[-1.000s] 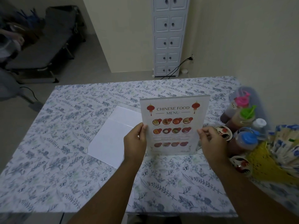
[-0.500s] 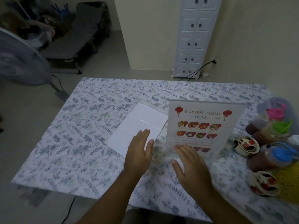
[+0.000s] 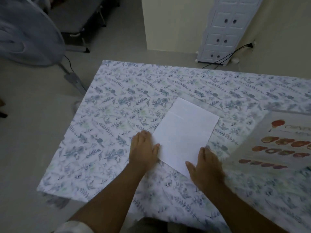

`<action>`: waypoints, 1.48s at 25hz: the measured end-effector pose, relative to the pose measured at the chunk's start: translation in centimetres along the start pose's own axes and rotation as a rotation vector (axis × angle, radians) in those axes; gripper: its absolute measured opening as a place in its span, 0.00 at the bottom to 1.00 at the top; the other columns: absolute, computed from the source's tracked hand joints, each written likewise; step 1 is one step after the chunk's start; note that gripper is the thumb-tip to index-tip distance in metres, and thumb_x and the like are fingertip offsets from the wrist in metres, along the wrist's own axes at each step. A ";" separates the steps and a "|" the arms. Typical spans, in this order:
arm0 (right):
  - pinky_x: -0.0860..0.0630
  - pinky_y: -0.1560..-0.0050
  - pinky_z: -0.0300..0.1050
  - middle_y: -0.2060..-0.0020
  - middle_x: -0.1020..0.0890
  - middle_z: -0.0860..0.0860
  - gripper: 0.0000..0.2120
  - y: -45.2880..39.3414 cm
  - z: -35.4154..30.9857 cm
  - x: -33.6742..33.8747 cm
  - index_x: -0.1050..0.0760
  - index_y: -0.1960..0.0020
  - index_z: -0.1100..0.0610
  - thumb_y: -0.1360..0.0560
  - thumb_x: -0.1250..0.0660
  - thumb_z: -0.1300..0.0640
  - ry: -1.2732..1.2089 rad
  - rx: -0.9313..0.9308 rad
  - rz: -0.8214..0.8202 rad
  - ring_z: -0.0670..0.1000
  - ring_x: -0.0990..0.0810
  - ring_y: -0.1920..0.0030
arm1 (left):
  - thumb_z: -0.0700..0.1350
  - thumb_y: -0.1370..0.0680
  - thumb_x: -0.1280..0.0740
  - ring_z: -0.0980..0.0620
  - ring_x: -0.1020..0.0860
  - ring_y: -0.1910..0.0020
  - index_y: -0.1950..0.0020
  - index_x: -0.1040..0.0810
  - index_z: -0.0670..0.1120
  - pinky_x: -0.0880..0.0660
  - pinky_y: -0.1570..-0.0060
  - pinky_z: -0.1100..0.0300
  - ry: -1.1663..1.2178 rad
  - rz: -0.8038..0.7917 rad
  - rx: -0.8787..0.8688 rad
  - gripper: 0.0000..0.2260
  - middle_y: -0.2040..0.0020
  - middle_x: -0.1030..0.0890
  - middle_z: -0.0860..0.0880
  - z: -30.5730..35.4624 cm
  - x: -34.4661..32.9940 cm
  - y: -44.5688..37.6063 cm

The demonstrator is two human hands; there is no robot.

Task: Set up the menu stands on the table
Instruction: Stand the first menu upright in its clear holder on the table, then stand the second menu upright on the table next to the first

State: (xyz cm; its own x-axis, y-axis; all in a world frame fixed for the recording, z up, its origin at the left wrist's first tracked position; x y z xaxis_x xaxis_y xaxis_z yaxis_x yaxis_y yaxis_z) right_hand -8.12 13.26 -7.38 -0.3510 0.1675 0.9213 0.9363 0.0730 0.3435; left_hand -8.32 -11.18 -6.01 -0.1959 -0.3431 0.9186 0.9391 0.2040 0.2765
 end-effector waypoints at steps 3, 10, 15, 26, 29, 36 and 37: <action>0.34 0.31 0.57 0.30 0.31 0.64 0.35 -0.2 0.4 0.1 0.34 0.27 0.64 0.26 0.32 0.44 -0.563 -0.335 0.162 0.64 0.33 0.31 | 0.52 0.18 0.41 0.42 0.29 0.35 0.33 0.25 0.43 0.31 0.35 0.49 0.041 0.012 -0.054 0.19 0.33 0.26 0.43 -0.8 0.2 -1.2; 0.23 0.52 0.52 0.41 0.20 0.58 0.23 -0.4 1.7 -3.9 0.25 0.34 0.60 0.29 0.28 0.60 -1.403 -0.872 0.035 0.59 0.22 0.47 | 0.44 0.20 0.34 0.42 0.26 0.37 0.37 0.19 0.38 0.27 0.35 0.46 0.554 -0.005 0.231 0.14 0.40 0.22 0.40 -2.7 0.1 -2.4; 0.23 0.57 0.49 0.44 0.18 0.60 0.18 -0.7 1.4 -2.4 0.25 0.35 0.62 0.25 0.35 0.67 -1.532 -0.692 -0.085 0.59 0.19 0.51 | 0.49 0.16 0.38 0.47 0.22 0.53 0.47 0.20 0.41 0.23 0.49 0.53 0.713 -0.063 0.435 0.13 0.50 0.17 0.43 -4.6 -0.5 -1.2; 0.17 0.61 0.40 0.53 0.12 0.51 0.14 -1.5 1.1 9.8 0.17 0.43 0.56 0.25 0.31 0.69 -1.481 -0.082 0.025 0.47 0.13 0.55 | 0.42 0.22 0.31 0.45 0.17 0.51 0.46 0.12 0.47 0.19 0.56 0.56 1.182 -0.061 0.302 0.09 0.45 0.15 0.42 -2.7 10.2 1.5; 0.16 0.55 0.50 0.57 0.13 0.53 0.07 -2.7 0.3 14.1 0.15 0.52 0.55 0.27 0.26 0.65 -1.242 0.008 0.244 0.52 0.14 0.57 | 0.42 0.24 0.31 0.46 0.15 0.54 0.52 0.11 0.43 0.16 0.49 0.55 1.339 -0.012 0.121 0.09 0.55 0.14 0.42 -1.2 15.7 1.1; 0.20 0.59 0.43 0.59 0.15 0.44 0.05 -3.5 -4.3 16.7 0.18 0.56 0.47 0.25 0.27 0.56 -1.018 0.213 0.309 0.46 0.17 0.57 | 0.52 0.18 0.33 0.53 0.24 0.63 0.48 0.13 0.52 0.25 0.60 0.54 0.852 0.239 -0.085 0.09 0.61 0.18 0.46 -3.6 20.0 0.0; 0.18 0.58 0.46 0.60 0.15 0.45 0.05 -3.7 -4.4 16.0 0.18 0.56 0.47 0.25 0.27 0.57 -1.015 0.208 0.299 0.47 0.17 0.57 | 0.53 0.18 0.33 0.52 0.25 0.65 0.52 0.14 0.51 0.26 0.61 0.54 0.808 0.272 -0.076 0.11 0.62 0.19 0.46 -4.3 19.8 -0.2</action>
State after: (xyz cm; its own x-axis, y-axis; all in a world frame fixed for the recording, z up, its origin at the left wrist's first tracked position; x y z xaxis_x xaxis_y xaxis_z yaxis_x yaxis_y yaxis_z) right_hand -17.13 11.31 6.96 -0.0422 0.9363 0.3485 0.9990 0.0437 0.0036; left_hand -11.16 -21.93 10.94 0.2731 -0.8453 0.4592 0.9463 0.3218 0.0297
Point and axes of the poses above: each hand's wrist, its own y-axis away from the middle knuckle, its own x-axis out of the back of the hand, z = x × y, the point moved 9 cm from there along -y, towards the middle knuckle
